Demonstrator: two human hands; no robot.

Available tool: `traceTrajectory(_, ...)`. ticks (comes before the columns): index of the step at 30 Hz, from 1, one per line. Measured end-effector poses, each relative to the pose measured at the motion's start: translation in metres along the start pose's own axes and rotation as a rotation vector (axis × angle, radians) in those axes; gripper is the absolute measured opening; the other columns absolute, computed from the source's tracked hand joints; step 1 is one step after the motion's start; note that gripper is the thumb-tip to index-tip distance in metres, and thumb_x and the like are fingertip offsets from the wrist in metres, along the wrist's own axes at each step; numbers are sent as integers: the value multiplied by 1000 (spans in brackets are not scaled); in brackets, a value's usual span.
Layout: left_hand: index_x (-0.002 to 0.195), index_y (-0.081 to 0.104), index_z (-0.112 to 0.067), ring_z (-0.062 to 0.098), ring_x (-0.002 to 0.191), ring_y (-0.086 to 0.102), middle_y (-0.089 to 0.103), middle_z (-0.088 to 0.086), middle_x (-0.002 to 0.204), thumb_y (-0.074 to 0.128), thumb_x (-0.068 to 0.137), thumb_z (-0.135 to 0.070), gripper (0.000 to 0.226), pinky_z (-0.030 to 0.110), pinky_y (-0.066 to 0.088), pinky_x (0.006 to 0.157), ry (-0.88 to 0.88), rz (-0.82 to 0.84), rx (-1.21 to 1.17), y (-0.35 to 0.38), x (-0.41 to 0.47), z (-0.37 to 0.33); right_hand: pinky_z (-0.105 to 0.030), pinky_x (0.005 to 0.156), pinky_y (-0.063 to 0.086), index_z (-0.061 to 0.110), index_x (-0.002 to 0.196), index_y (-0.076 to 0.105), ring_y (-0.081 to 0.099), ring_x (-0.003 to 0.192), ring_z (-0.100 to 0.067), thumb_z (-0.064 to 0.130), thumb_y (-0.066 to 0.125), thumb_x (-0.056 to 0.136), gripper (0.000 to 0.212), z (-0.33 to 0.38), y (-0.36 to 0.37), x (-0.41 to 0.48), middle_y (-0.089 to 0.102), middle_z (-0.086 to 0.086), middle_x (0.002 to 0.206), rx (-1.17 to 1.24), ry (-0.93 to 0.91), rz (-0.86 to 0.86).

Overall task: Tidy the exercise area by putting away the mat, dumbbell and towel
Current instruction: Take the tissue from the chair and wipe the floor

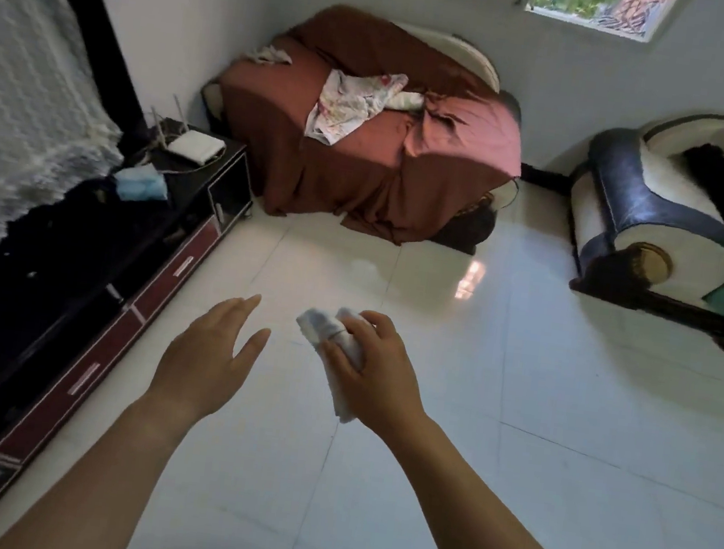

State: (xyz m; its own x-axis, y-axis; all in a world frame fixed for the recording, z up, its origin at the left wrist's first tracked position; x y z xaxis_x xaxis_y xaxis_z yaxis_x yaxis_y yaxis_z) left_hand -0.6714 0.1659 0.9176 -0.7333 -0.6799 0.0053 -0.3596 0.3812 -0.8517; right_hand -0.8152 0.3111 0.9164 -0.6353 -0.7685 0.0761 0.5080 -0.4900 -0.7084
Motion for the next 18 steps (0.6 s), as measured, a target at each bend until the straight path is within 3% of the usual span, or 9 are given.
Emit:
traceTrajectory(8,143,34,-24,20,133,36,35,0,148,41,94,-43,53,42,35,106,-403,-224,-39,-113,-143,145,-28,87,45,34,122,52,49,109,-11,49,46,92,34,144,141,-41,44,11,129,49,-266,290)
traceTrajectory(14,142,35,-24,23,129,41,38,2,146,41,93,-44,54,39,36,103,-664,-346,-65,-170,-290,246,-32,88,48,29,124,53,49,108,-13,49,45,91,39,257,244,-102,47,7,128,44,-469,440)
traceTrajectory(18,141,38,-22,21,126,44,41,1,144,43,93,-45,54,37,34,105,-831,-421,-66,-194,-378,295,-24,87,41,26,127,52,49,108,-13,42,51,90,40,320,309,-152,49,5,125,95,-553,572)
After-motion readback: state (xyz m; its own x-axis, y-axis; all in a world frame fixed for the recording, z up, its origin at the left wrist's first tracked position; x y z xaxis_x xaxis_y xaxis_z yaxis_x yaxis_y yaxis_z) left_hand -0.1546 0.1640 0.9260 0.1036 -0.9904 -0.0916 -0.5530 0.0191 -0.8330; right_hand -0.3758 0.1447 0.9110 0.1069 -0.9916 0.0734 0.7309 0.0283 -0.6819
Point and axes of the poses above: each hand's wrist, its own x-axis towards the middle knuckle, its own y-axis out of the palm, z = x × y, the point moved 4 cm from there along x, towards the middle knuckle
